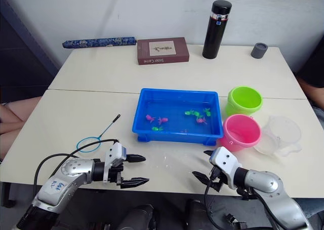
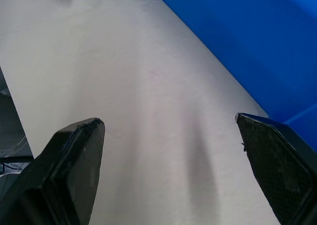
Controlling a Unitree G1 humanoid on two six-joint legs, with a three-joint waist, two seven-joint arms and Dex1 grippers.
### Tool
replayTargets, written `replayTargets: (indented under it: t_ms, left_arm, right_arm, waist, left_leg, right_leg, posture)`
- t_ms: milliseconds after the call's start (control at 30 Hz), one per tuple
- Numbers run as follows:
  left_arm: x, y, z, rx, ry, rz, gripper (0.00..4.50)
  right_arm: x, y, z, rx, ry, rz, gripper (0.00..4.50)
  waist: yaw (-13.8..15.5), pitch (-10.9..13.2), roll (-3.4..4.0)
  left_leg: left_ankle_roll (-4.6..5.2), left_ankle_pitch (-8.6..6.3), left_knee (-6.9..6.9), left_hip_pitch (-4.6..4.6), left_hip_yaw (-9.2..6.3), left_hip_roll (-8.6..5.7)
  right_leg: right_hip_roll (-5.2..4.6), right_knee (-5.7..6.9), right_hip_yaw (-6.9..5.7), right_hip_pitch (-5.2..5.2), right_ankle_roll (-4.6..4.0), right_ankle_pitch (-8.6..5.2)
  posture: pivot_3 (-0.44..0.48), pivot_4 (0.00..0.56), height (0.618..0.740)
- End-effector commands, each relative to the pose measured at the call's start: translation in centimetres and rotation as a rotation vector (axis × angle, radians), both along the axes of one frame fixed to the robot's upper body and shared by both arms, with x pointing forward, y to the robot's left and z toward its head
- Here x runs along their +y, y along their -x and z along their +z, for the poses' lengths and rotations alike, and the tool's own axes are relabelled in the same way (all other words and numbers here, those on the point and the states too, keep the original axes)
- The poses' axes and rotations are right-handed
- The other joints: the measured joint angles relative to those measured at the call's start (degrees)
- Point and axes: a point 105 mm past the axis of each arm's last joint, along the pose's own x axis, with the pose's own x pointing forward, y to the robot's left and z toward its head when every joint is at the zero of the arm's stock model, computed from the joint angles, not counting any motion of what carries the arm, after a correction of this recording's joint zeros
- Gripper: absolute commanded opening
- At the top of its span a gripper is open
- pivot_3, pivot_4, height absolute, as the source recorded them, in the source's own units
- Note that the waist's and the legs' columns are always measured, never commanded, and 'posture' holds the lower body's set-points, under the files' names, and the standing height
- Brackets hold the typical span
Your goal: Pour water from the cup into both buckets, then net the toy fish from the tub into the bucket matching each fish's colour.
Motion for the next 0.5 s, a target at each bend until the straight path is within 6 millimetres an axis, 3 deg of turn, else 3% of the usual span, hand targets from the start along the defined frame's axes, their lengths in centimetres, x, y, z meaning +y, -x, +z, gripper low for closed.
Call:
replayTargets:
  t_ms: [33,267,367,500]
  left_arm:
    - [-0.1,0.3,0.6,-0.036,-0.004,-0.024,4.47]
    - [-0.9,0.7,0.7,-0.017,0.014,-0.045,4.47]
    - [-2.1,0.9,3.2,-0.025,0.081,-0.107,4.47]
    - [-3.7,0.6,7.7,-0.017,0.219,-0.207,4.47]
  right_arm:
    - [0.2,-0.2,0.5,-0.031,-0.001,0.019,4.50]
    - [0.2,-0.1,0.6,-0.046,0.002,0.007,4.50]
    - [-0.2,0.0,1.3,-0.054,-0.029,-0.040,4.50]
    - [-1.0,0.5,4.2,-0.078,-0.167,-0.166,4.50]
  waist:
    - [0.0,0.0,0.00]
    - [0.1,0.0,0.00]
    - [0.1,0.0,0.01]
    - [0.1,0.0,0.04]
  left_leg:
    - [0.00,0.00,0.00,0.00,0.00,0.00]
    - [0.00,0.00,0.00,0.00,-0.01,0.00]
    - [0.00,0.00,0.00,-0.01,-0.01,0.00]
    - [0.00,0.00,0.03,-0.05,-0.07,0.00]
  right_leg:
    - [0.00,0.00,0.00,0.00,0.00,0.00]
    - [0.00,0.00,-0.01,0.00,0.00,0.00]
    - [0.00,-0.03,0.00,0.02,0.00,0.00]
    - [-0.01,-0.01,-0.02,0.02,0.01,0.00]
  posture:
    - [0.000,0.150,0.740]
    - [0.000,0.150,0.740]
    - [0.000,0.150,0.740]
    - [0.000,0.150,0.740]
